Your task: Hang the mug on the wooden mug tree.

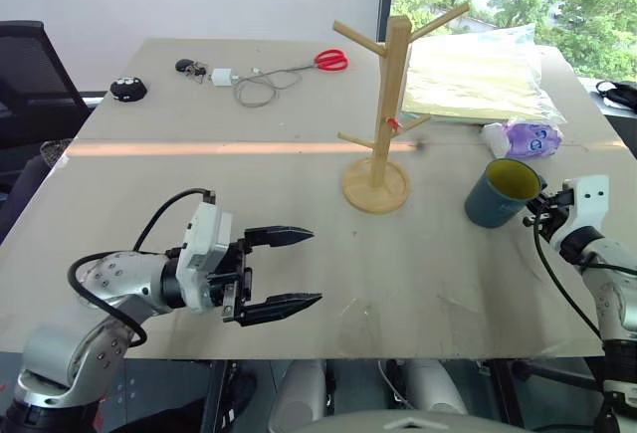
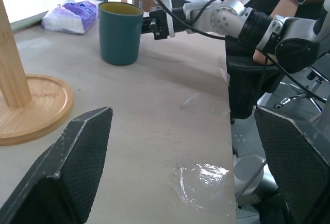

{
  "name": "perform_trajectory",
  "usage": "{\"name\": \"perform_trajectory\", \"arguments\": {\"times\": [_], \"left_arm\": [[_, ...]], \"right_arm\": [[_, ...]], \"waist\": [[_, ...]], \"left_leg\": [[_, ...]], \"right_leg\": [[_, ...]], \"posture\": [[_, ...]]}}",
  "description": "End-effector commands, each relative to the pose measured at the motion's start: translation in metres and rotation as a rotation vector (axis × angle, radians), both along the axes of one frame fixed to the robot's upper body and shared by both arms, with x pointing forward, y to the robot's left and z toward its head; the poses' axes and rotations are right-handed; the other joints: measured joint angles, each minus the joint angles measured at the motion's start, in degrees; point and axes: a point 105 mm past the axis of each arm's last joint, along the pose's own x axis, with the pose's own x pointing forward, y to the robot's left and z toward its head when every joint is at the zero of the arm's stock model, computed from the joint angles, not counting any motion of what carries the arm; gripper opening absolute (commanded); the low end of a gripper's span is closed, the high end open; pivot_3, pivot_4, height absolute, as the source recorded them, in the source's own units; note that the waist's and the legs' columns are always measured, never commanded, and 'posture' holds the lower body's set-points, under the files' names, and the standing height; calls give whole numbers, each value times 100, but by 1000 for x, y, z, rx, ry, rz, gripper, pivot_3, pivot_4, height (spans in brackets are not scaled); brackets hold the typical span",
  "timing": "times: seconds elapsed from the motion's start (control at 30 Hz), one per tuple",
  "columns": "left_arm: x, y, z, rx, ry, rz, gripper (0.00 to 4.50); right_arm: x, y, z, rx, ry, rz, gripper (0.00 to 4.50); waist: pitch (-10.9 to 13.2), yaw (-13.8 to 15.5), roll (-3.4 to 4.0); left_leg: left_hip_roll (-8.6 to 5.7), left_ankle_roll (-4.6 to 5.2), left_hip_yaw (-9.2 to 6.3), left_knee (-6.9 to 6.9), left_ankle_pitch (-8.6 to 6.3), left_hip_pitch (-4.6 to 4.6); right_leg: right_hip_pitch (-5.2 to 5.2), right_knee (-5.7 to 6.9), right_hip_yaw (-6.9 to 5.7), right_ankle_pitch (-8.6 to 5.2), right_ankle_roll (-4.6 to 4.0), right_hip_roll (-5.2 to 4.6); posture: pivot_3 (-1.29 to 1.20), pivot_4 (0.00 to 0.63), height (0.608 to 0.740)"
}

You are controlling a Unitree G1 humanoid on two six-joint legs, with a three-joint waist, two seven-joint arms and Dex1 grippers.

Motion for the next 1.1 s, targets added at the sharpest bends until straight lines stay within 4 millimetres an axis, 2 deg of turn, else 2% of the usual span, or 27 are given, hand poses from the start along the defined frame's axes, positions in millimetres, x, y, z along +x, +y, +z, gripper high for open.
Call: {"name": "perform_trajectory", "arguments": {"times": [0.03,0.17,0.2,0.33,0.43,0.53,0.67,0.9,1.1], "left_arm": [[1,-1,13,-46,-83,26,4500],[11,10,21,-149,-138,125,4500],[11,11,20,-151,-143,127,4500],[10,28,23,-189,-94,162,4500],[7,37,22,-192,-85,167,4500],[12,45,20,-185,-118,205,4500],[13,45,17,-181,-133,216,4500],[12,46,14,-184,-145,243,4500],[8,45,11,-189,-141,256,4500]], "right_arm": [[-8,8,41,-21,-108,56,31],[-29,47,80,-79,-157,207,31],[-33,54,84,-88,-156,229,31],[-56,107,96,-195,-132,406,31],[-56,130,105,-238,-130,451,31],[-48,145,109,-267,-100,465,31],[-40,164,118,-281,-82,468,31],[-25,181,126,-307,-56,431,31],[-6,197,139,-293,-74,397,31]], "waist": [[1,1,1],[3,6,5],[2,3,4],[2,-9,1],[3,-13,-2],[3,-55,-6],[2,-51,-10],[1,-98,-11],[1,-142,-12]], "left_leg": [[0,0,0,0,0,1],[1,0,-2,0,0,0],[2,0,-4,0,0,-1],[5,-1,-12,-1,0,-1],[4,-1,-10,1,0,-2],[2,0,-1,5,0,-3],[2,-1,-19,5,0,-8],[0,-24,-21,7,14,-89],[0,-15,-17,6,9,-94]], "right_leg": [[0,0,0,0,0,0],[0,1,-1,2,3,-1],[0,1,-3,3,4,0],[0,0,-9,-1,0,2],[0,-1,-9,-2,0,-1],[-5,-1,-5,-1,0,-6],[-4,-1,-13,0,-5,-7],[-74,-2,-13,11,10,-9],[-83,1,-19,14,16,-6]], "posture": [[0,150,740],[0,150,740],[0,150,740],[0,150,740],[0,150,740],[0,150,740],[0,150,740],[0,150,740],[0,150,740]]}}
